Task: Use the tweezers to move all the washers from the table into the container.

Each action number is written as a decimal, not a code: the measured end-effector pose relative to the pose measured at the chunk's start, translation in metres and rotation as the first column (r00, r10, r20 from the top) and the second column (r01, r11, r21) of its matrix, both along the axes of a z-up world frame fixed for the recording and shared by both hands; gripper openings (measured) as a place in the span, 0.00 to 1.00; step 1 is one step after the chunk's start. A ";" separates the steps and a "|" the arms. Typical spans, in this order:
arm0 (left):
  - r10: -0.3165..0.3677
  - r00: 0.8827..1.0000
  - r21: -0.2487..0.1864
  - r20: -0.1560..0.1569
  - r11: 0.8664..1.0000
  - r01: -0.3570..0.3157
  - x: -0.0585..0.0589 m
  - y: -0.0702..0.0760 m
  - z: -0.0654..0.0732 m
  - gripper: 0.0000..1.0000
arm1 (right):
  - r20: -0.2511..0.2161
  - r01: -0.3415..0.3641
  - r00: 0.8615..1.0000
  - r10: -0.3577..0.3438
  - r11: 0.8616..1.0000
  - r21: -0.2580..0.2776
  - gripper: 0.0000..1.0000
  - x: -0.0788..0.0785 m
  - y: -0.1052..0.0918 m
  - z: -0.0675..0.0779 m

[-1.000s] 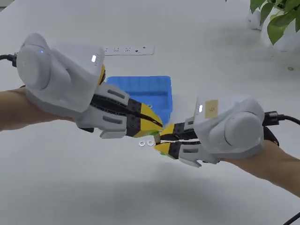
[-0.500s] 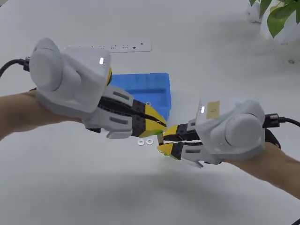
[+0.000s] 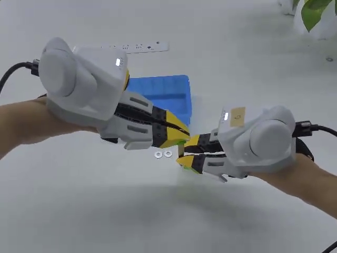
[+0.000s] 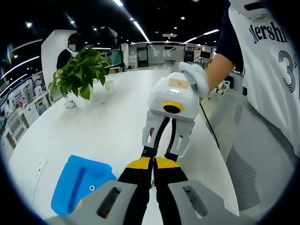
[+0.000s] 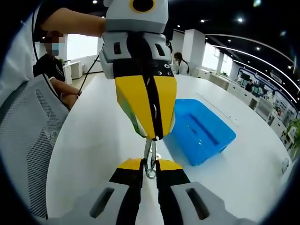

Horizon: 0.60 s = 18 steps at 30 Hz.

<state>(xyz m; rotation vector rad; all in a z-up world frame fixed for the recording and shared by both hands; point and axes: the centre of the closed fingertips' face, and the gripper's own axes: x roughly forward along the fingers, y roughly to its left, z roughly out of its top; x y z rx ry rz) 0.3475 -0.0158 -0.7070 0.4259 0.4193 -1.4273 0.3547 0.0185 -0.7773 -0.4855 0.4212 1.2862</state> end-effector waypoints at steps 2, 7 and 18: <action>0.003 1.000 -0.005 -0.005 1.000 -0.003 0.000 0.000 0.000 0.05 | 0.001 0.003 1.000 -0.003 1.000 0.000 0.12 0.000 -0.001 0.000; 0.009 1.000 -0.003 -0.015 1.000 -0.009 0.002 0.000 -0.002 0.05 | -0.007 0.007 1.000 -0.007 1.000 0.001 0.12 -0.001 -0.002 -0.002; 0.010 0.999 0.005 -0.032 1.000 -0.009 0.000 0.002 -0.002 0.05 | 0.001 -0.002 1.000 0.002 1.000 0.002 0.12 -0.002 0.000 0.000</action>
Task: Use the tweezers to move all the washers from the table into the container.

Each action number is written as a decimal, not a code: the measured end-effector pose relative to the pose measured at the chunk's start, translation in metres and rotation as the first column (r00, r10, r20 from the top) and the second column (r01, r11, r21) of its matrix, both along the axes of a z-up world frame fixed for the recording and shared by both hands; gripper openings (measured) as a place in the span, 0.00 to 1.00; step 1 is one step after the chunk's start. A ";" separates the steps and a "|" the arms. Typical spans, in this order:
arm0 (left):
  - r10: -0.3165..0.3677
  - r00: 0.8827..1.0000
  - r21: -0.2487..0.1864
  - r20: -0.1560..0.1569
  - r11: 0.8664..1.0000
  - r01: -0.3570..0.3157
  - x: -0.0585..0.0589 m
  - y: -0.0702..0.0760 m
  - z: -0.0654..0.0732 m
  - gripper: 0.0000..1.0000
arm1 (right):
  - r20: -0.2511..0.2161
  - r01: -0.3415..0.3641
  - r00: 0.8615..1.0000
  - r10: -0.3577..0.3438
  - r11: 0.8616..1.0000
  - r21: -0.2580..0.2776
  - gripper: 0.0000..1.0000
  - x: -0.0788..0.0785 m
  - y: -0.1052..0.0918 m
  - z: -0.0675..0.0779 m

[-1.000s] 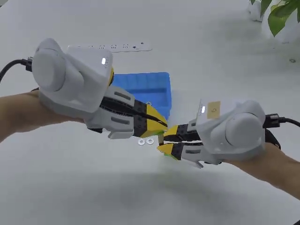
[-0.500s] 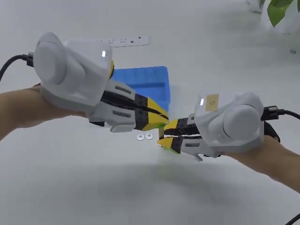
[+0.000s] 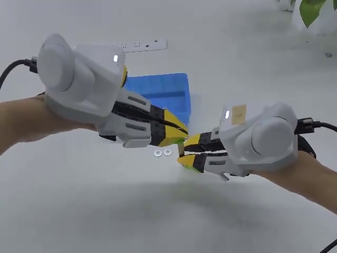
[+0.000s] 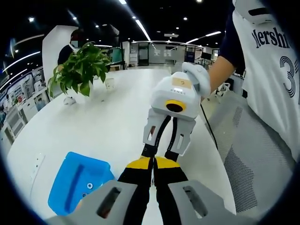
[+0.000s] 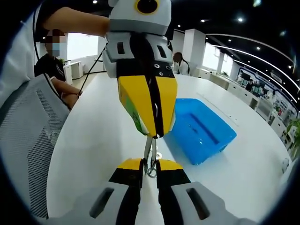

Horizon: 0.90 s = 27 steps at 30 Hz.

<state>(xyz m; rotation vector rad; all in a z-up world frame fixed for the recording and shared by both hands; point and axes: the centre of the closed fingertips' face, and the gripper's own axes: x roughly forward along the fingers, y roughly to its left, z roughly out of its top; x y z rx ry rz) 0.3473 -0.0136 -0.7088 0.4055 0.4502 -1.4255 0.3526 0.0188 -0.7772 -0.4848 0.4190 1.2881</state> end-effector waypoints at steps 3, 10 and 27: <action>0.003 1.000 -0.002 -0.008 1.000 -0.003 0.000 -0.001 0.000 0.05 | 0.000 -0.002 1.000 0.002 1.000 0.001 0.12 0.000 0.002 0.000; -0.004 1.000 -0.003 -0.014 1.000 0.004 0.001 -0.002 0.000 0.05 | -0.007 0.000 1.000 0.000 1.000 0.015 0.12 0.001 0.004 0.000; -0.031 0.999 0.034 -0.022 0.999 0.032 -0.005 -0.002 0.001 0.05 | 0.013 0.001 1.000 -0.001 1.000 0.014 0.10 -0.003 0.005 0.002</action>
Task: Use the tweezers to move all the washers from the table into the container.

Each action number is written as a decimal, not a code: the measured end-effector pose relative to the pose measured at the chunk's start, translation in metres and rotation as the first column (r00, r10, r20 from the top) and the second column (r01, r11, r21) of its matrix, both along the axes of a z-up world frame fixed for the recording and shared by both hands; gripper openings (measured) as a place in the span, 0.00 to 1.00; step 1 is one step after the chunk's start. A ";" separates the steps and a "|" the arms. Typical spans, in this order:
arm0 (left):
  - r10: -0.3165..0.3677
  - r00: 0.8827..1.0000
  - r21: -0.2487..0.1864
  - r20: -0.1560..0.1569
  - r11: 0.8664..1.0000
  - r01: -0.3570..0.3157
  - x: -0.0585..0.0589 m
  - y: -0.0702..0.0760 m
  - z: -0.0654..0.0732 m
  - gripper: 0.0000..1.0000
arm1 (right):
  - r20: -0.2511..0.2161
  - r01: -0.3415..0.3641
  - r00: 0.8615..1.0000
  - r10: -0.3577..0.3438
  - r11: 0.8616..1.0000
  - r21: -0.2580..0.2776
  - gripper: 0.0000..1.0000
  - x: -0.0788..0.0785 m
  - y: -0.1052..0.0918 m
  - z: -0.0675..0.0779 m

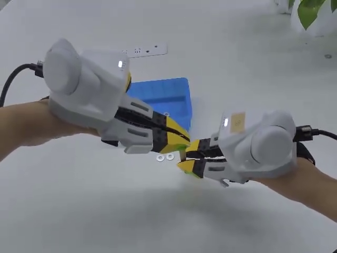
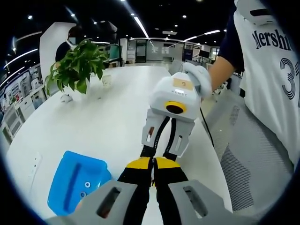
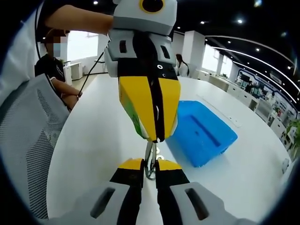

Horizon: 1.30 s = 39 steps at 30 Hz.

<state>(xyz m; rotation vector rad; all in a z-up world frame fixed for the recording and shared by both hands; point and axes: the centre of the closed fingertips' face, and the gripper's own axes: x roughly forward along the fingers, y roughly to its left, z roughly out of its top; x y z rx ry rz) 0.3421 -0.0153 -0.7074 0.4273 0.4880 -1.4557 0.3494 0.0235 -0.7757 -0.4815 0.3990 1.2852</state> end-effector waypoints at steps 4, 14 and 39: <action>-0.007 1.000 -0.003 0.015 1.000 0.007 -0.001 0.002 0.008 0.05 | 0.010 0.003 1.000 -0.003 1.000 0.003 0.10 -0.001 -0.001 0.009; 0.002 0.999 -0.004 0.048 1.000 -0.002 -0.005 0.017 0.031 0.05 | 0.052 -0.017 0.999 0.016 1.000 0.009 0.10 -0.004 0.014 0.032; 0.026 0.984 -0.007 0.174 1.000 -0.025 0.073 0.067 0.078 0.05 | 0.164 -0.012 0.986 0.006 0.999 0.036 0.10 0.079 0.061 0.081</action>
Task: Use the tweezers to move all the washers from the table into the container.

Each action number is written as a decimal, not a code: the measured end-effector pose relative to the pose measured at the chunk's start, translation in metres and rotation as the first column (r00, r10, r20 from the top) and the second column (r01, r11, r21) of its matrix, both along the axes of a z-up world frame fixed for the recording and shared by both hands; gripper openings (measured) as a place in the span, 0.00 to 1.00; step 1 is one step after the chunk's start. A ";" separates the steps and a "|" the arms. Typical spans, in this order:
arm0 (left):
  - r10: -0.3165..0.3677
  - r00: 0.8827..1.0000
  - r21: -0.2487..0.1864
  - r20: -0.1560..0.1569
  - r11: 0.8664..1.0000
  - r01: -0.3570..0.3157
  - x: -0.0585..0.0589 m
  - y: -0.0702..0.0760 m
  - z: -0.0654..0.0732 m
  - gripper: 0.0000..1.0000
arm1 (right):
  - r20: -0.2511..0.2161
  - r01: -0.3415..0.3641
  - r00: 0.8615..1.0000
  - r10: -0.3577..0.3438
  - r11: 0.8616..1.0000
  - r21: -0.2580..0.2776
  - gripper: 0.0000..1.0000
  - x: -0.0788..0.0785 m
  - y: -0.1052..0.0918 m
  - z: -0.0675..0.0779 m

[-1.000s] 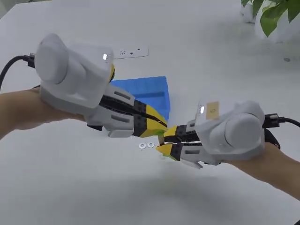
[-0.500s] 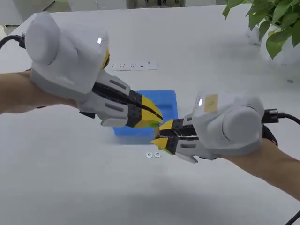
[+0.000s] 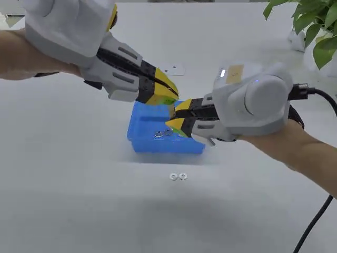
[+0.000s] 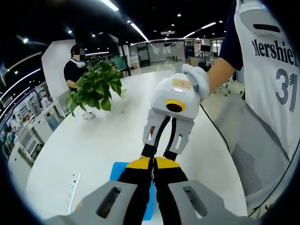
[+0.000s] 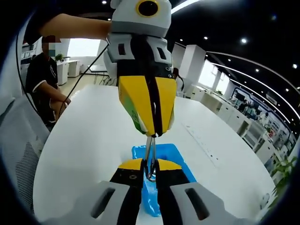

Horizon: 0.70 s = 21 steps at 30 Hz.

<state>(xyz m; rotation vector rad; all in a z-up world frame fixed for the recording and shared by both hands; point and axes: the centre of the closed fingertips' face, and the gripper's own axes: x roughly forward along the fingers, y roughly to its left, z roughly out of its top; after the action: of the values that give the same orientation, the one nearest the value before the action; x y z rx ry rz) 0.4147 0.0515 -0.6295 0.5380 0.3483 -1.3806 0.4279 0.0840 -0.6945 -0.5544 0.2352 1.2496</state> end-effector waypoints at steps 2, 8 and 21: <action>0.003 1.000 -0.001 -0.004 1.000 -0.003 0.008 0.002 -0.005 0.05 | -0.006 0.003 1.000 -0.003 1.000 -0.002 0.10 0.007 0.001 -0.004; 0.006 1.000 -0.004 -0.014 1.000 -0.006 0.026 0.002 -0.021 0.05 | -0.021 0.015 1.000 -0.015 1.000 -0.016 0.10 0.023 0.003 -0.020; 0.010 0.998 0.008 -0.068 1.000 -0.009 0.045 -0.003 -0.056 0.05 | -0.088 0.034 0.995 -0.037 0.999 -0.039 0.10 0.039 -0.002 -0.053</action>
<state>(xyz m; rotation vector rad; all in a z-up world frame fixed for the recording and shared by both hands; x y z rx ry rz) 0.4592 0.0488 -0.6851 0.4963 0.4110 -1.3909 0.4669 0.0823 -0.7476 -0.5247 0.3423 1.2387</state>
